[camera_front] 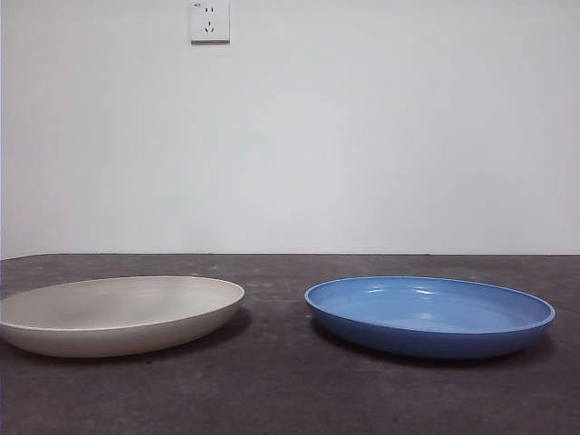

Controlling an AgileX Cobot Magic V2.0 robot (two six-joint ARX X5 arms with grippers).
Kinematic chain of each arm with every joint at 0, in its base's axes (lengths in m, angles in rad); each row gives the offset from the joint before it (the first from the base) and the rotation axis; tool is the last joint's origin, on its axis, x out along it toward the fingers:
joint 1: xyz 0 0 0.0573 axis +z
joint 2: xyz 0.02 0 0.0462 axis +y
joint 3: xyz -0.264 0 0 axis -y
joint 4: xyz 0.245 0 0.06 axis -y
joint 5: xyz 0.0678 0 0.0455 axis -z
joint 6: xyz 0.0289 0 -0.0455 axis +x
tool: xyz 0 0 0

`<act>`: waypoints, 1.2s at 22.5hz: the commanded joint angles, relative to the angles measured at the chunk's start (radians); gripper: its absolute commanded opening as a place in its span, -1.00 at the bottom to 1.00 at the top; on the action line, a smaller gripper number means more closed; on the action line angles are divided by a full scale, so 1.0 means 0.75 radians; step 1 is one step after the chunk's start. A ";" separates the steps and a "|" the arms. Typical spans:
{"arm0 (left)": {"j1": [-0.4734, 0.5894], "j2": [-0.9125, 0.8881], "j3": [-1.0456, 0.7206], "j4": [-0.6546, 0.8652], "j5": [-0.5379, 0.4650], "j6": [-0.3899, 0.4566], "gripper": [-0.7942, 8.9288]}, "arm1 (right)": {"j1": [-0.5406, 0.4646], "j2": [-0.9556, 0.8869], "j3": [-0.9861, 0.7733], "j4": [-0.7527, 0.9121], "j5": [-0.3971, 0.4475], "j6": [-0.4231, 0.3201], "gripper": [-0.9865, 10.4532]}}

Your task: Pick up the white plate, put it on the blue plate, put it on desk

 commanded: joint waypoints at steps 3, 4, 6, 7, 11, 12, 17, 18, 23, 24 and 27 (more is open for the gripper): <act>-0.083 0.012 0.027 -0.031 0.040 0.029 -0.80 | 0.008 0.078 0.094 -0.144 -0.142 -0.061 -0.81; -0.094 0.012 0.027 -0.042 0.053 0.029 -0.80 | 0.008 0.093 0.103 -0.170 -0.179 -0.067 -0.81; -0.107 0.017 0.027 -0.075 0.095 0.028 -0.80 | 0.008 0.114 0.109 -0.205 -0.242 -0.078 -0.81; -0.110 0.018 0.027 -0.104 0.120 0.022 -0.80 | 0.008 0.123 0.109 -0.220 -0.266 -0.079 -0.81; -0.113 0.019 0.027 -0.228 0.230 0.022 -0.80 | 0.008 0.133 0.109 -0.232 -0.268 -0.084 -0.81; -0.113 0.019 0.027 -0.256 0.245 0.030 -0.80 | 0.008 0.132 0.109 -0.227 -0.266 -0.084 -0.81; -0.113 0.017 0.027 -0.284 0.247 0.030 -0.72 | 0.008 0.131 0.109 -0.224 -0.245 -0.085 -0.81; -0.113 0.017 0.027 -0.284 0.247 0.030 -0.60 | 0.008 0.132 0.109 -0.224 -0.244 -0.087 -0.81; -0.113 0.016 0.027 -0.283 0.247 0.030 0.35 | 0.008 0.133 0.109 -0.223 -0.244 -0.087 -0.22; -0.113 0.016 0.027 -0.283 0.247 0.031 0.47 | 0.008 0.133 0.109 -0.223 -0.240 -0.084 -0.04; -0.113 0.017 0.027 -0.282 0.247 0.031 0.66 | 0.008 0.133 0.109 -0.224 -0.217 -0.084 0.33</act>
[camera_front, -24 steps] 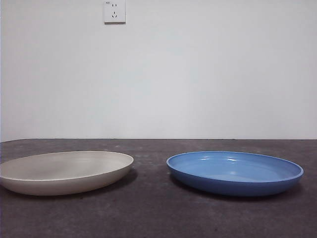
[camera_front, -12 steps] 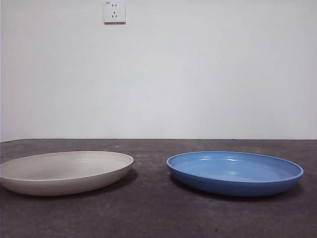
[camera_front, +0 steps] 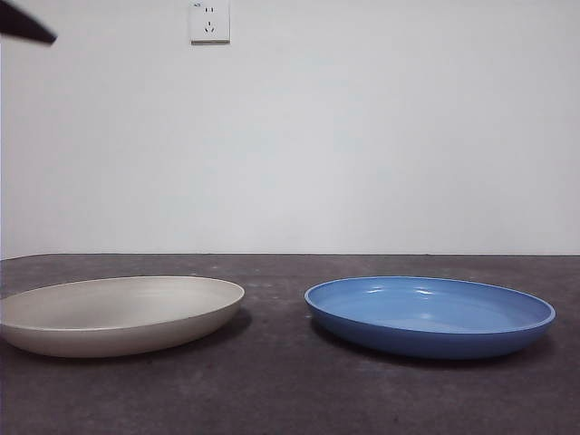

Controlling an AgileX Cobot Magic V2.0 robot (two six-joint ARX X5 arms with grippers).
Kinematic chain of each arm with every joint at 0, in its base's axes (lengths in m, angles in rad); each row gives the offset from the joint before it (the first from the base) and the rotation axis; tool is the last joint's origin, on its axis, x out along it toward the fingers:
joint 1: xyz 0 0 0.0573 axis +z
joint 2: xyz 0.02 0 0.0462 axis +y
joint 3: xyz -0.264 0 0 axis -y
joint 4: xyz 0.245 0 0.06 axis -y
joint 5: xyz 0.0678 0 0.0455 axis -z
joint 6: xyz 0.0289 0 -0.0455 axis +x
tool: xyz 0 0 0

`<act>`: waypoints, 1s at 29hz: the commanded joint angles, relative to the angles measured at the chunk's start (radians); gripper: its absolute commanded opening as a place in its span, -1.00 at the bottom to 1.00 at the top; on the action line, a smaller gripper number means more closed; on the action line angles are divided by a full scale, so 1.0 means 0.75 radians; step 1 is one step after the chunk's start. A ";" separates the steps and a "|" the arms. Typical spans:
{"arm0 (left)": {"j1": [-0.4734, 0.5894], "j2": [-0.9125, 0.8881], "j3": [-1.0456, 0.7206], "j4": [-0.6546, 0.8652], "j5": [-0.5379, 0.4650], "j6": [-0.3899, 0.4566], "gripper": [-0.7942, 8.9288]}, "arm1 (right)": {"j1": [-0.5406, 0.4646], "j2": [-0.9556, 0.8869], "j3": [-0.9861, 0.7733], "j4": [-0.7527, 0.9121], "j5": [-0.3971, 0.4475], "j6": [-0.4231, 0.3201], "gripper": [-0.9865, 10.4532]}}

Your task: Pick up the white plate, put it on the blue plate, put it on desk

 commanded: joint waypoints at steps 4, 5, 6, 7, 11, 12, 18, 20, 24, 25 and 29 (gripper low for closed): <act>-0.006 0.006 0.027 0.019 0.005 0.035 0.65 | 0.007 0.005 0.024 0.018 0.003 -0.011 0.33; -0.007 0.006 0.027 0.019 0.006 0.020 0.65 | 0.007 0.005 0.024 0.018 0.003 -0.011 0.33; -0.007 0.006 0.027 0.019 0.005 -0.008 0.64 | 0.007 0.005 0.024 0.018 0.003 -0.011 0.33; -0.006 0.006 0.027 0.017 0.005 -0.046 0.64 | 0.007 0.005 0.024 0.017 0.003 -0.011 0.33; 0.021 0.047 0.061 -0.066 0.084 -0.108 0.64 | 0.007 0.004 0.024 -0.005 0.003 0.000 0.32; 0.037 0.065 0.079 -0.106 0.105 -0.102 0.64 | 0.007 0.005 0.024 -0.008 0.003 0.019 0.32; 0.195 0.237 0.232 -0.331 0.152 0.012 0.64 | -0.010 0.007 0.024 -0.046 0.002 0.066 0.32; 0.259 0.307 0.286 -0.407 0.155 0.070 0.64 | -0.017 0.007 0.024 -0.078 0.002 0.066 0.32; 0.397 0.463 0.371 -0.496 0.176 0.167 0.64 | -0.030 0.006 0.024 -0.139 0.002 0.066 0.32; 0.424 0.503 0.379 -0.496 0.188 0.175 0.64 | -0.031 0.006 0.024 -0.149 0.000 0.067 0.32; 0.511 0.663 0.381 -0.503 0.188 0.227 0.64 | -0.033 0.006 0.024 -0.170 -0.005 0.071 0.32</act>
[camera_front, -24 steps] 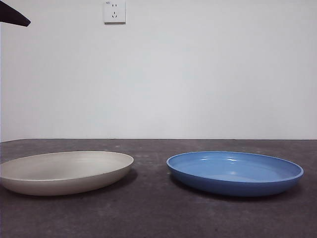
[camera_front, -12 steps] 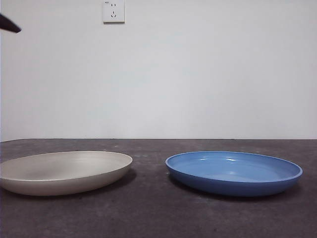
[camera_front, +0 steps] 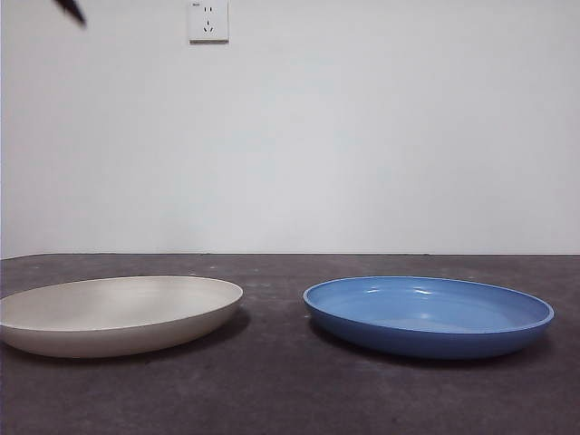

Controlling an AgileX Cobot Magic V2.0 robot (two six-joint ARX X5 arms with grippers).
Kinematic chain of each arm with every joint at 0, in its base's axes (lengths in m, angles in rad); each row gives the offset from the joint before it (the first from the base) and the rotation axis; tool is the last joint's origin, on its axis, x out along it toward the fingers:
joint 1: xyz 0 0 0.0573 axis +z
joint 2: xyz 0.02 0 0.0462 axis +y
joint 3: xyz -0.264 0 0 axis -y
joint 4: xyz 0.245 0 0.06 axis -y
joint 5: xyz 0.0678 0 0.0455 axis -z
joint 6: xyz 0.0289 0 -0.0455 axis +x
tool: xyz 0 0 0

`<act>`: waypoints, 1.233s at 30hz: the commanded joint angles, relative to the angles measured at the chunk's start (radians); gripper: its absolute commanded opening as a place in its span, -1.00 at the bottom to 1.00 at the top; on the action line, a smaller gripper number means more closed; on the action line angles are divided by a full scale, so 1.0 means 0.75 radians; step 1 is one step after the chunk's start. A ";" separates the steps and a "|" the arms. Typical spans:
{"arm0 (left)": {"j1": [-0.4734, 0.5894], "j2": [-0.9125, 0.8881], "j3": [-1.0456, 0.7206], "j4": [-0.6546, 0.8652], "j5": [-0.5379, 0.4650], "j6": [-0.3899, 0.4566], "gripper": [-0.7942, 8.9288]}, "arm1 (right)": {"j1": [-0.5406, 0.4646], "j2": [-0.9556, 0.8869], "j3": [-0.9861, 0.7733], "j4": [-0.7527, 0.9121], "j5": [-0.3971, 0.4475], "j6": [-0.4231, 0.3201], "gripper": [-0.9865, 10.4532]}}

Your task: Pick up the white plate, put it on the blue plate, put it on desk

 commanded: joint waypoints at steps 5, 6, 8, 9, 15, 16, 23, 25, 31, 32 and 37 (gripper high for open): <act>0.109 0.307 0.023 0.018 -0.013 0.122 0.64 | -0.001 0.006 0.024 0.002 -0.012 0.018 0.32; 0.120 0.342 0.023 0.030 -0.016 0.128 0.63 | -0.001 0.006 0.024 0.002 -0.011 0.018 0.32; 0.142 0.418 0.023 0.064 -0.018 0.131 0.63 | 0.000 0.006 0.024 0.002 -0.012 0.018 0.32; 0.152 0.453 0.023 0.087 -0.022 0.131 0.63 | 0.000 0.006 0.024 0.002 -0.012 0.018 0.32; 0.178 0.598 0.023 0.165 -0.082 0.137 0.62 | 0.000 0.006 0.024 0.003 -0.015 0.018 0.32; 0.177 0.615 0.023 0.173 -0.083 0.141 0.62 | 0.000 0.006 0.024 0.003 -0.015 0.018 0.32; 0.176 0.717 0.023 0.242 -0.081 0.149 0.62 | 0.000 0.006 0.024 0.004 -0.015 0.016 0.32; 0.176 0.739 0.023 0.258 -0.079 0.150 0.62 | 0.000 0.006 0.024 0.004 -0.015 0.013 0.32; 0.167 0.794 0.023 0.288 -0.072 0.145 0.62 | 0.000 0.006 0.024 0.008 -0.015 0.013 0.32; 0.164 0.800 0.023 0.292 -0.072 0.145 0.62 | 0.000 0.006 0.024 0.009 -0.015 0.012 0.32; 0.130 0.803 0.023 0.320 -0.071 0.139 0.52 | 0.000 0.006 0.024 0.009 -0.014 0.008 0.32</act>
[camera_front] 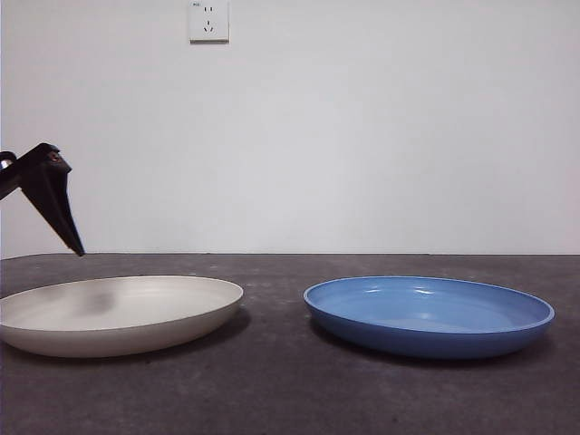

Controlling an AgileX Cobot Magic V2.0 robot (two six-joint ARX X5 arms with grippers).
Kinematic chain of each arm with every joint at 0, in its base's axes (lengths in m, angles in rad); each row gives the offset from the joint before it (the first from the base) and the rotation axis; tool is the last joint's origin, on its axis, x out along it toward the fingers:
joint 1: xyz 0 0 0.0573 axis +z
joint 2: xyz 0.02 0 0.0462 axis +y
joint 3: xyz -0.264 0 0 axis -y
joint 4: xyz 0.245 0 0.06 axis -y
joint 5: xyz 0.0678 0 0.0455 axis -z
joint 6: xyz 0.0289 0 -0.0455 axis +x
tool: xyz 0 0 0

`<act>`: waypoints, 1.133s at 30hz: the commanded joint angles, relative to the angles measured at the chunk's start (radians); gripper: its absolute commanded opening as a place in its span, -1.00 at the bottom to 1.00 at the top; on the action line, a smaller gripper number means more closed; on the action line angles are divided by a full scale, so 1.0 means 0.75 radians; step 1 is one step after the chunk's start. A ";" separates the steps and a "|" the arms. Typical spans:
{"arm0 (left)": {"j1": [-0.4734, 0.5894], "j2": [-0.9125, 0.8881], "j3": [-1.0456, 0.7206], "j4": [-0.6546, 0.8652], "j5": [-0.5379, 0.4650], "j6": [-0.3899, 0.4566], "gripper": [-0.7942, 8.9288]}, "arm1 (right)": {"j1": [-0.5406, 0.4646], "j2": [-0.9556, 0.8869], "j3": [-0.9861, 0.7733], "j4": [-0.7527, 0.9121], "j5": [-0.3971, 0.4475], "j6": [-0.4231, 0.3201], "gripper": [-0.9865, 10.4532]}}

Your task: Pick up the white plate, put it on the blue plate, put it on desk

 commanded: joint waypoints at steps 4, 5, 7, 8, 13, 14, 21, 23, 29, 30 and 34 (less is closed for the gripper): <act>-0.037 0.033 0.023 0.023 0.004 0.004 0.50 | 0.000 0.006 0.024 0.014 -0.007 -0.003 0.32; -0.040 0.038 0.023 0.024 0.004 -0.001 0.50 | 0.000 0.006 0.024 0.014 -0.007 -0.003 0.32; -0.045 0.051 0.023 0.023 0.004 0.000 0.49 | 0.000 0.006 0.024 0.013 -0.007 -0.003 0.32; -0.046 0.061 0.023 0.024 0.004 0.000 0.49 | 0.000 0.006 0.024 0.013 -0.007 -0.002 0.32; -0.046 0.090 0.023 0.023 0.004 -0.001 0.07 | 0.000 0.006 0.024 0.013 -0.007 -0.002 0.32; -0.046 0.092 0.023 0.025 0.002 -0.001 -0.09 | 0.000 0.006 0.024 0.013 -0.007 -0.002 0.32; -0.046 0.092 0.023 0.032 -0.034 -0.001 -0.76 | 0.000 0.006 0.024 0.013 -0.007 -0.002 0.32; -0.046 0.092 0.023 0.031 -0.074 -0.002 -0.82 | 0.000 0.006 0.024 0.013 -0.007 -0.002 0.32; -0.045 0.092 0.027 0.031 -0.097 -0.002 -0.82 | 0.000 0.006 0.024 0.013 -0.003 -0.002 0.32; -0.045 0.091 0.033 0.025 -0.097 -0.002 -0.82 | -0.001 0.006 0.024 0.013 0.003 -0.002 0.32; -0.056 0.087 0.083 -0.028 -0.095 -0.008 -0.82 | -0.001 0.005 0.025 0.013 0.009 -0.002 0.32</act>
